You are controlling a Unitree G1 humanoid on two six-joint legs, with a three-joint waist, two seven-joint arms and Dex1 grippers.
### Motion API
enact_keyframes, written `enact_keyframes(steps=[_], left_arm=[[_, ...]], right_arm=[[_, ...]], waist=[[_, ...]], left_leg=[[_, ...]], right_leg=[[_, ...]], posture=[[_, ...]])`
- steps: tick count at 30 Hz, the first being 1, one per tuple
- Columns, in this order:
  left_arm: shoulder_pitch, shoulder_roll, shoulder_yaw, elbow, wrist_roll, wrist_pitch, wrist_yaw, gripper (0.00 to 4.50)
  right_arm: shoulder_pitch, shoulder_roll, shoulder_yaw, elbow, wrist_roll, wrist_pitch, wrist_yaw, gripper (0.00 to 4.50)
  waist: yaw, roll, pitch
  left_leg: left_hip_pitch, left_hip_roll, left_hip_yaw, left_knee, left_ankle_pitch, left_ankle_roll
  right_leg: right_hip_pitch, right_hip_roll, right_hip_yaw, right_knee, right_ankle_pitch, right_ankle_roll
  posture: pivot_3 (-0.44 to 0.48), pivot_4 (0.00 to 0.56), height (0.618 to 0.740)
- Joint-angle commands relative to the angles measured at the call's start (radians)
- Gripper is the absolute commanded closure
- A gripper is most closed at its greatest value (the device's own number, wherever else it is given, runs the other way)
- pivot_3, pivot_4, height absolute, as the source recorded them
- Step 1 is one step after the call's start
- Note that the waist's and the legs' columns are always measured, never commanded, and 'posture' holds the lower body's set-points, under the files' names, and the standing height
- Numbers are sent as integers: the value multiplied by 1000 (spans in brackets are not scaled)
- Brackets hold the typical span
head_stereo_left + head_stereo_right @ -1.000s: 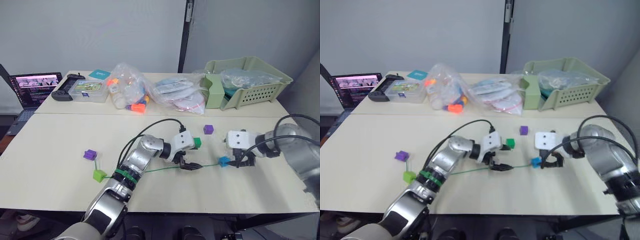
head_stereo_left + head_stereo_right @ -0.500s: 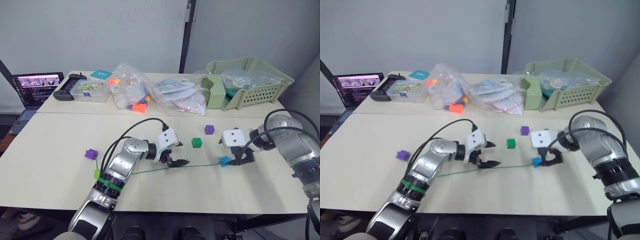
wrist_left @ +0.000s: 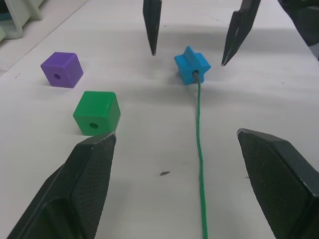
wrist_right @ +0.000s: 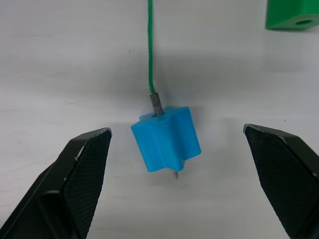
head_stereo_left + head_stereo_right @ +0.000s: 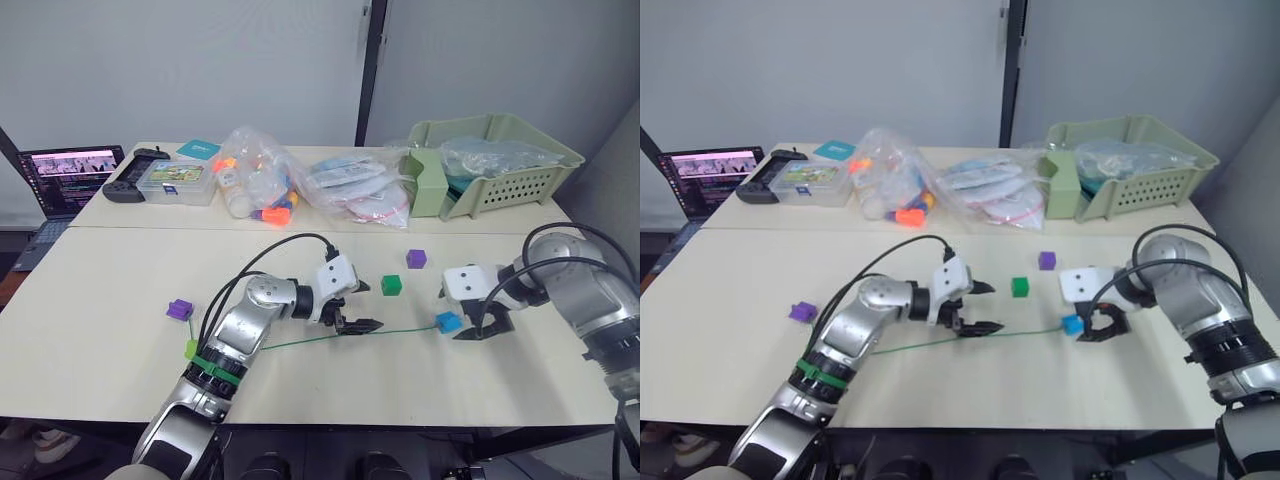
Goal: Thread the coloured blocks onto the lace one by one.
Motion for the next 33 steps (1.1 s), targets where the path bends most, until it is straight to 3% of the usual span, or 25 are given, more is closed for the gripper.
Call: enact_keyframes(steps=[1, 3, 4, 12, 19, 33], left_arm=[[20, 24, 5, -63, -31, 11, -14, 407], [29, 38, 5, -78, -38, 14, -15, 407], [32, 44, 5, -83, -41, 16, -14, 356], [39, 76, 4, -102, -54, 23, -20, 356], [46, 98, 2, -103, -54, 18, -28, 356], [48, 124, 2, -102, -51, 17, -33, 356]], right_arm=[[-1, 3, -10, 4, -14, -28, -13, 0], [0, 11, -6, 11, -22, -31, -18, 0], [2, 14, -4, 14, -25, -31, -18, 532], [27, 20, 8, 17, -50, -40, -21, 3171], [29, 31, -12, -36, -12, 32, 3, 3217], [87, 127, 57, -436, -14, 412, -17, 3217]], waist=[[0, 0, 0], [0, 0, 0], [0, 0, 0], [1, 0, 0], [1, 0, 0], [1, 0, 0]], left_leg=[[0, 0, 0, 0, 0, 0], [0, 0, 0, 0, 0, 0], [0, 0, 0, 0, 0, 0], [1, 0, 0, 0, 0, 0], [1, 0, 0, 0, 0, 0], [0, 0, -1, 0, 0, 0]], right_leg=[[0, 0, 0, 1, 0, 0], [0, 0, 0, 1, 0, 0], [0, 0, 0, 1, 0, 0], [0, 0, 0, 0, 0, 0], [1, 0, 0, 0, 0, 0], [0, 1, -1, 1, 0, 0]], posture=[[0, 150, 737], [0, 150, 737], [0, 150, 737], [0, 150, 737], [0, 150, 737], [0, 150, 737]])
